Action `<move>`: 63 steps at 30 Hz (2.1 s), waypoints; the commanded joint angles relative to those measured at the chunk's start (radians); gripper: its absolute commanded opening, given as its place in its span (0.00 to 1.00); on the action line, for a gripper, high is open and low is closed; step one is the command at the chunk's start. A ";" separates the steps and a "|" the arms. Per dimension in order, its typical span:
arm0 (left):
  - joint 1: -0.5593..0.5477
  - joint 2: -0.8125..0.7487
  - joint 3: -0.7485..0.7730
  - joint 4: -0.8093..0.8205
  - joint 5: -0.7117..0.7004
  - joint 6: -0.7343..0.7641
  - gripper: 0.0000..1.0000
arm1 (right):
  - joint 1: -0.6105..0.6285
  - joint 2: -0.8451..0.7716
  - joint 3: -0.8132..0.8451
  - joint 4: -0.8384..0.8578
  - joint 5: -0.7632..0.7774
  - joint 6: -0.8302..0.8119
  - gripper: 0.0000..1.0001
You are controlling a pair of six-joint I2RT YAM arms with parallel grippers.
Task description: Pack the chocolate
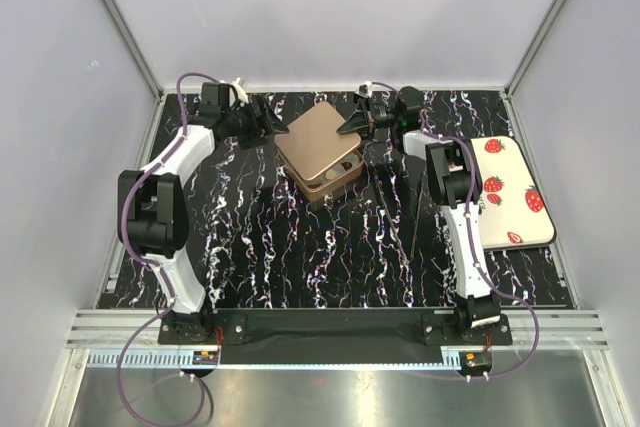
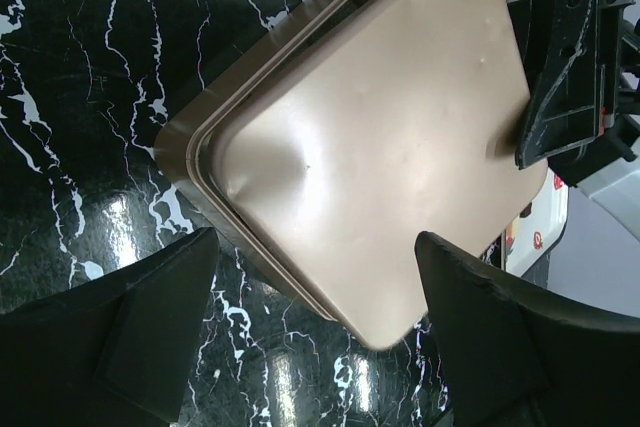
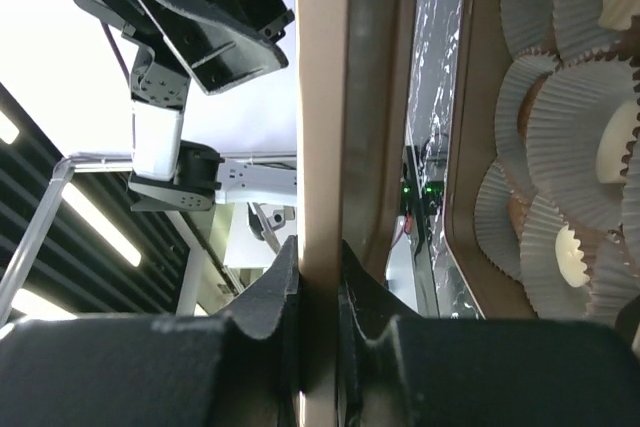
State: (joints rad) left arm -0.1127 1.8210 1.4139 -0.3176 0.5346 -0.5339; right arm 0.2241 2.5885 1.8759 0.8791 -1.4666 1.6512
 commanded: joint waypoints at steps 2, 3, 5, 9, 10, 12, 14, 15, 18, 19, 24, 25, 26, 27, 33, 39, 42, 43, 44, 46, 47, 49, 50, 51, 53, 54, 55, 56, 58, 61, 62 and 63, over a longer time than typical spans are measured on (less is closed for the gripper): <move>-0.004 0.037 0.049 0.069 0.030 -0.014 0.85 | -0.003 -0.001 0.026 0.247 -0.074 0.168 0.00; -0.004 0.040 0.051 0.071 0.025 -0.015 0.85 | -0.003 0.002 0.028 0.247 -0.075 0.167 0.00; -0.007 0.058 0.060 0.071 0.021 -0.015 0.85 | -0.003 0.012 0.037 0.238 -0.072 0.163 0.00; -0.013 0.086 0.072 0.069 0.013 -0.018 0.85 | -0.003 0.039 0.052 0.228 -0.075 0.165 0.01; -0.013 0.093 0.074 0.069 0.016 -0.020 0.84 | -0.005 0.050 0.054 0.227 -0.077 0.165 0.01; -0.015 0.098 0.077 0.069 0.010 -0.018 0.84 | -0.006 0.059 0.055 0.227 -0.072 0.167 0.01; -0.016 0.100 0.077 0.069 -0.002 -0.014 0.84 | -0.011 0.070 0.057 0.227 -0.064 0.165 0.00; -0.016 0.100 0.076 0.071 -0.004 -0.011 0.84 | -0.014 0.074 0.060 0.225 -0.058 0.165 0.00; -0.018 0.090 0.073 0.071 -0.021 -0.002 0.84 | -0.029 0.085 0.069 0.216 -0.034 0.154 0.00; -0.019 0.086 0.071 0.071 -0.027 0.002 0.84 | -0.034 0.082 0.069 0.212 -0.023 0.148 0.00; -0.021 0.084 0.069 0.060 -0.073 0.018 0.84 | -0.051 0.030 0.052 -0.175 0.005 -0.185 0.00; -0.022 0.090 0.069 0.058 -0.076 0.020 0.84 | -0.052 0.006 0.052 -0.287 0.029 -0.279 0.00; -0.022 0.092 0.071 0.054 -0.087 0.023 0.84 | -0.055 -0.007 0.072 -0.427 0.047 -0.392 0.00; -0.022 0.095 0.069 0.052 -0.088 0.025 0.84 | -0.057 -0.017 0.100 -0.793 0.070 -0.679 0.02; -0.027 0.103 0.063 0.057 -0.093 0.031 0.84 | -0.068 0.001 0.293 -1.351 0.176 -1.117 0.13; -0.031 0.104 0.065 0.057 -0.096 0.034 0.84 | -0.071 -0.010 0.275 -1.414 0.172 -1.217 0.16; -0.033 0.107 0.065 0.057 -0.094 0.034 0.84 | -0.071 -0.002 0.266 -1.422 0.132 -1.237 0.17; -0.035 0.106 0.063 0.057 -0.094 0.034 0.84 | -0.072 -0.004 0.259 -1.425 0.134 -1.242 0.17; -0.035 0.107 0.063 0.057 -0.094 0.034 0.84 | -0.071 -0.007 0.253 -1.421 0.132 -1.246 0.18; -0.036 0.106 0.062 0.057 -0.094 0.035 0.84 | -0.072 -0.013 0.229 -1.396 0.123 -1.233 0.18; -0.036 0.106 0.062 0.055 -0.094 0.035 0.84 | -0.071 -0.014 0.227 -1.387 0.123 -1.222 0.19; -0.039 0.104 0.062 0.055 -0.097 0.037 0.84 | -0.071 -0.004 0.227 -1.384 0.118 -1.211 0.19; -0.039 0.104 0.063 0.055 -0.097 0.037 0.84 | -0.071 0.001 0.227 -1.387 0.118 -1.203 0.21; -0.041 0.104 0.063 0.057 -0.097 0.037 0.84 | -0.072 0.004 0.227 -1.387 0.120 -1.205 0.22; -0.042 0.107 0.063 0.058 -0.099 0.035 0.84 | -0.072 0.001 0.215 -1.378 0.123 -1.205 0.25; -0.045 0.110 0.066 0.058 -0.101 0.035 0.84 | -0.071 -0.002 0.209 -1.375 0.130 -1.205 0.27; -0.045 0.115 0.066 0.058 -0.101 0.035 0.84 | -0.071 -0.004 0.207 -1.375 0.132 -1.206 0.27; -0.047 0.116 0.066 0.058 -0.101 0.034 0.84 | -0.071 -0.001 0.209 -1.375 0.134 -1.205 0.28; -0.047 0.126 0.068 0.058 -0.102 0.034 0.84 | -0.071 0.002 0.215 -1.379 0.138 -1.208 0.31; -0.048 0.129 0.062 0.058 -0.105 0.035 0.84 | -0.072 0.010 0.232 -1.425 0.153 -1.243 0.37; -0.048 0.130 0.062 0.057 -0.107 0.038 0.84 | -0.072 0.010 0.233 -1.448 0.163 -1.264 0.43; -0.048 0.129 0.059 0.055 -0.108 0.040 0.84 | -0.072 0.010 0.235 -1.456 0.167 -1.272 0.48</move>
State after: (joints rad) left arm -0.1566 1.9488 1.4467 -0.2970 0.4450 -0.5198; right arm 0.1558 2.6095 2.0903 -0.5213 -1.3674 0.4442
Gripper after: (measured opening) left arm 0.848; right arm 0.437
